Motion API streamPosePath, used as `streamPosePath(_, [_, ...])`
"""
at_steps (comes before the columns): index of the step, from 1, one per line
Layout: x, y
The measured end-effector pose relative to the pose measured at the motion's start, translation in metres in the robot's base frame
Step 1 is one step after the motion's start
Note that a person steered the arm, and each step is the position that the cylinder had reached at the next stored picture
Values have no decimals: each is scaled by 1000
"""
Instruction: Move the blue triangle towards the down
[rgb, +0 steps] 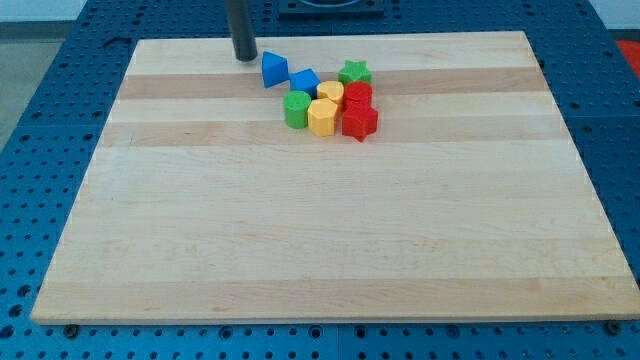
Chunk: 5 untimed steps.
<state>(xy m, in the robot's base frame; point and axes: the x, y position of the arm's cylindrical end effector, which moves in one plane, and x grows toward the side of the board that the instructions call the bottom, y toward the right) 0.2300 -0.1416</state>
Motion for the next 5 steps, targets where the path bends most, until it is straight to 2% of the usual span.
streamPosePath(3, [23, -8])
streamPosePath(5, [24, 70])
